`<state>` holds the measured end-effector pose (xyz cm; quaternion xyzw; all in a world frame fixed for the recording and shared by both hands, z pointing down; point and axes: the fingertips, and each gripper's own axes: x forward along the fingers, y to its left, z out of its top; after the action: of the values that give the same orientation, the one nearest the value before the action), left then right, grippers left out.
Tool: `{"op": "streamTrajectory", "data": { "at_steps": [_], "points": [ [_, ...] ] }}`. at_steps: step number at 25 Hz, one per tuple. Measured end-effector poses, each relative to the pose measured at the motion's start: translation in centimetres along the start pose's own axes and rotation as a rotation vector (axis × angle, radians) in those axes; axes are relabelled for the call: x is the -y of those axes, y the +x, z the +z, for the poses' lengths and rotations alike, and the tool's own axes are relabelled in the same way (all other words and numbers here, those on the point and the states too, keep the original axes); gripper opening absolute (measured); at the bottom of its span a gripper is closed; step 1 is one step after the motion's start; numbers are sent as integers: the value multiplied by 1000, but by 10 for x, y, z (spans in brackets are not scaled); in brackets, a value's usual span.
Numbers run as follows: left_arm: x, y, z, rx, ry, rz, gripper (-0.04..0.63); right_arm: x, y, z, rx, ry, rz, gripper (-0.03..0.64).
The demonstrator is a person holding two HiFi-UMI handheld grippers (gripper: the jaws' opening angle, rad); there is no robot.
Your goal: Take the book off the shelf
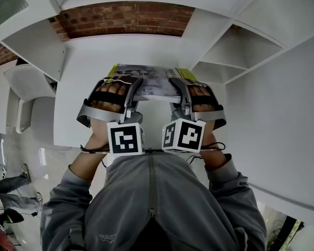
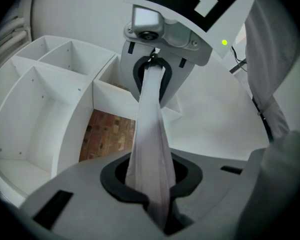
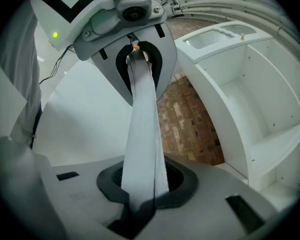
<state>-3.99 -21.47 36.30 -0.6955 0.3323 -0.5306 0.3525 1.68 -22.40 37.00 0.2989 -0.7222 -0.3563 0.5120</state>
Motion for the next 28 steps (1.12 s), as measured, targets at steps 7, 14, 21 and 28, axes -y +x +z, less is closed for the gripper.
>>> {"op": "streamTrajectory", "data": {
  "at_steps": [7, 14, 21, 28],
  "points": [
    [32, 19, -10, -9, -10, -64, 75, -35, 22, -7, 4, 21, 67, 83],
    [64, 35, -17, -7, -42, -143, 75, -64, 38, -13, -19, 51, 147, 83],
    [91, 53, -26, -25, -46, -199, 75, -93, 57, -21, -26, 64, 222, 83],
    [123, 69, -30, -35, -80, -266, 75, -124, 73, -29, -24, 74, 286, 83]
  ]
}}
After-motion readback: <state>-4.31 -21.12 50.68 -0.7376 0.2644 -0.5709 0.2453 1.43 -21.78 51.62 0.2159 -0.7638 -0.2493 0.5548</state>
